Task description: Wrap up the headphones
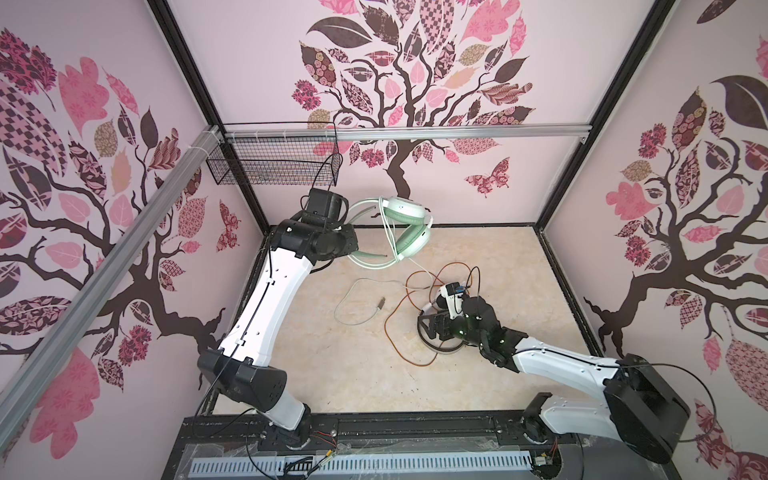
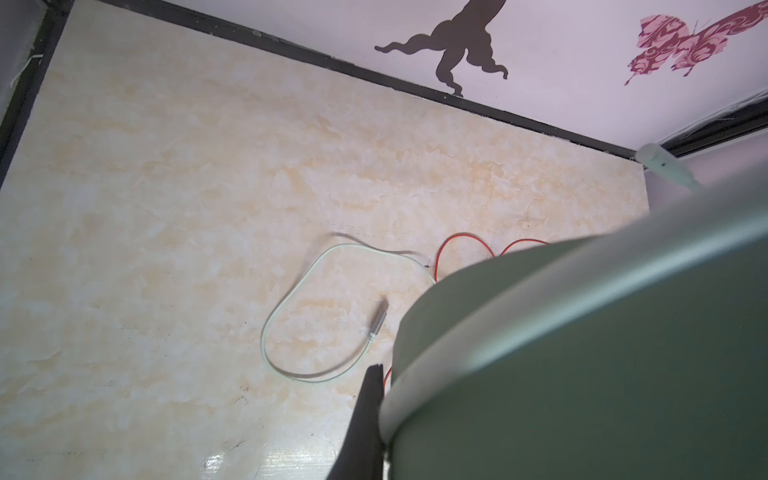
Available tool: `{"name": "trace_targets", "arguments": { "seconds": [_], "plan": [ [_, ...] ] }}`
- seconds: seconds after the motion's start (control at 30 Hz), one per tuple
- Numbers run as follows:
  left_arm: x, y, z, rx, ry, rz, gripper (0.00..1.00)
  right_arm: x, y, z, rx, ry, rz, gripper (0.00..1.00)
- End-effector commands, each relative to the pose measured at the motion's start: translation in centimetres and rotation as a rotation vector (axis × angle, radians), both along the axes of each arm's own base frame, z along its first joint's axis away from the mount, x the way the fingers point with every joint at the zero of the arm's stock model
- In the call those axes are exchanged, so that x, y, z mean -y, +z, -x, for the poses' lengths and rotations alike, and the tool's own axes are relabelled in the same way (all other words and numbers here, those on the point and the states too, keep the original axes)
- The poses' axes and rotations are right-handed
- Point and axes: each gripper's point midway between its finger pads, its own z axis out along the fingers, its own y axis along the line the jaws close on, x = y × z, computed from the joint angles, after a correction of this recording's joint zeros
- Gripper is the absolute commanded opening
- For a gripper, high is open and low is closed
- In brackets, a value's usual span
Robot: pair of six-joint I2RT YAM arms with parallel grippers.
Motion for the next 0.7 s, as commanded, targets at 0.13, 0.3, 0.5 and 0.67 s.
{"name": "trace_targets", "arguments": {
  "seconds": [0.13,0.3,0.5,0.67],
  "plan": [
    [-4.0,2.3,-3.3,0.099,0.09,0.153,0.0,-4.2,2.3,-5.4,-0.059,-0.078,-0.127,0.83],
    [-4.6,1.7,-3.3,0.094,0.101,0.163,0.0,-8.4,2.5,-9.2,-0.198,-0.145,-0.35,0.79],
    [-5.0,1.5,-3.3,0.091,0.109,0.15,0.0,-13.6,2.2,-14.9,-0.216,-0.149,-0.507,0.73],
    [-4.9,1.4,-3.3,0.091,0.106,0.151,0.0,-15.0,0.4,-19.7,-0.188,-0.183,-0.547,0.71]
  ]
}}
